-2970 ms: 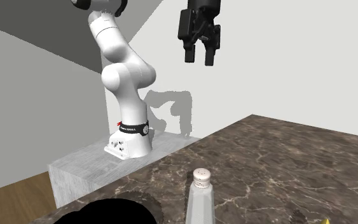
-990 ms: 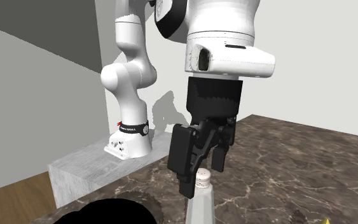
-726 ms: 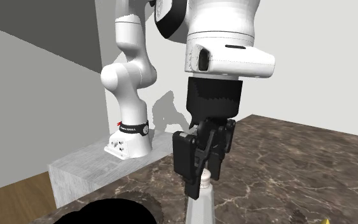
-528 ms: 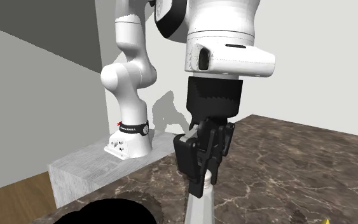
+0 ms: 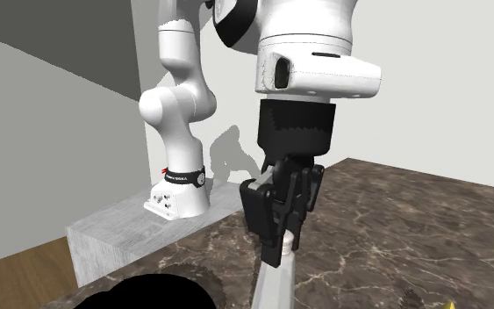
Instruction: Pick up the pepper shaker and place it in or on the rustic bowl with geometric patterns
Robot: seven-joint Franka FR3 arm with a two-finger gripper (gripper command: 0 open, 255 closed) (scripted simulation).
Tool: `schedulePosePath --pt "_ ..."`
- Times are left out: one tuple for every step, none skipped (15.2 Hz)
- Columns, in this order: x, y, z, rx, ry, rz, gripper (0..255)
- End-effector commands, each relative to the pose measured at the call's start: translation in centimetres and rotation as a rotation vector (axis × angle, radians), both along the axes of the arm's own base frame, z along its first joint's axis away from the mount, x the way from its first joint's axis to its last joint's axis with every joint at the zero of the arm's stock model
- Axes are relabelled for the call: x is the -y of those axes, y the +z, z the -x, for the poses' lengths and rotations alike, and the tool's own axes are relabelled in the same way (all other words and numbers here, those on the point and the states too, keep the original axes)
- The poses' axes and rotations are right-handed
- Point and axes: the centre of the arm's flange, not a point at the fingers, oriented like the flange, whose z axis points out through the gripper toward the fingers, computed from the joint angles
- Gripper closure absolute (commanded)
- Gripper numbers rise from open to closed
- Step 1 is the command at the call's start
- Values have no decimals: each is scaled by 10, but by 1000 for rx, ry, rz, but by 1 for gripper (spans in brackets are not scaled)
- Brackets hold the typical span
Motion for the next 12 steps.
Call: schedulePosePath --pt "1 9 0 -1 0 0 255" --pt "1 14 0 -1 0 0 255" --pt "1 19 0 -1 0 0 255" --pt "1 25 0 -1 0 0 255" --pt "1 30 0 -1 0 0 255" --pt "1 35 0 -1 0 0 255" --pt "1 40 0 -1 0 0 255" --pt "1 46 0 -1 0 0 255" --pt "1 51 0 -1 0 0 255" --pt "1 56 0 -1 0 0 255" --pt "1 62 0 -1 0 0 255" --pt "1 67 0 -1 0 0 255"
